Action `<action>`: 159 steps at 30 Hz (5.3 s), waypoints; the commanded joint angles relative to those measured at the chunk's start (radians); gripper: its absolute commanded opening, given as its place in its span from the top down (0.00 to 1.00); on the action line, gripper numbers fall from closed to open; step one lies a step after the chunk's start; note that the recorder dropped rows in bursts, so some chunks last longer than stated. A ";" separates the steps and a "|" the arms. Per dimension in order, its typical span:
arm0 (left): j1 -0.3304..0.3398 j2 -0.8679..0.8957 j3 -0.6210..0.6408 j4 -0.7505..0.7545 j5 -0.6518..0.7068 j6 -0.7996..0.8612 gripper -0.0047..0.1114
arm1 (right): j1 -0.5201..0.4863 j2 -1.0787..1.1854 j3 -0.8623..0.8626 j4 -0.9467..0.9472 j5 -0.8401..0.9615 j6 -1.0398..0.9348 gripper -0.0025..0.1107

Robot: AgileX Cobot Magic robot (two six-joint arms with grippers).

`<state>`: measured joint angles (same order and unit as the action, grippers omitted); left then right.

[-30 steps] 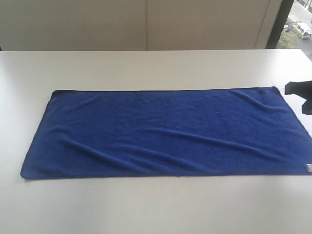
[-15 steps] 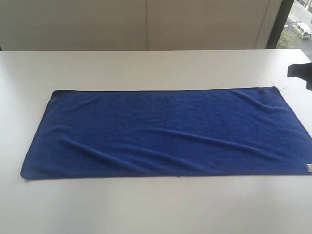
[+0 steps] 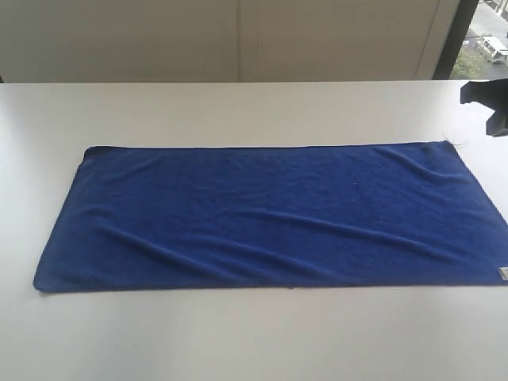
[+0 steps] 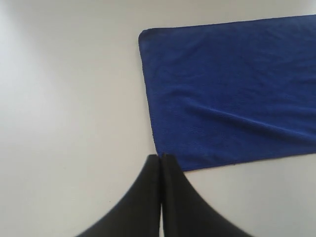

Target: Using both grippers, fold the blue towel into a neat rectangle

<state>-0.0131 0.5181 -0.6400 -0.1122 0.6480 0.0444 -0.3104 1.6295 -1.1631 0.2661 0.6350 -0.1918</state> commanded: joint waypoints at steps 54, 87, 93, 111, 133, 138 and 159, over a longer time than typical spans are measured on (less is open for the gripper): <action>0.001 -0.007 0.004 -0.003 0.011 0.004 0.96 | -0.028 0.341 -0.115 -0.065 0.010 -0.081 0.36; 0.001 -0.007 0.004 -0.003 0.011 0.004 0.96 | -0.040 0.407 -0.139 -0.192 -0.001 -0.058 0.98; 0.001 -0.007 0.004 -0.003 0.011 0.004 0.96 | -0.072 0.338 -0.144 -0.281 -0.010 -0.003 0.98; 0.001 -0.007 0.004 -0.003 0.011 0.004 0.96 | -0.146 0.235 -0.144 -0.305 -0.021 0.020 0.98; 0.001 -0.007 0.004 -0.003 0.011 0.004 0.96 | 0.310 0.046 -0.272 -0.236 0.130 0.041 0.98; 0.001 -0.007 0.004 -0.003 0.011 0.004 0.96 | 0.432 0.048 -0.308 -0.236 0.138 0.061 0.98; 0.001 -0.007 0.004 -0.003 0.011 0.004 0.96 | 0.858 0.349 -0.514 -0.233 0.127 0.065 0.98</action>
<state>-0.0131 0.5158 -0.6400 -0.1104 0.6480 0.0460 0.5279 1.9639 -1.6408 0.0252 0.7577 -0.1333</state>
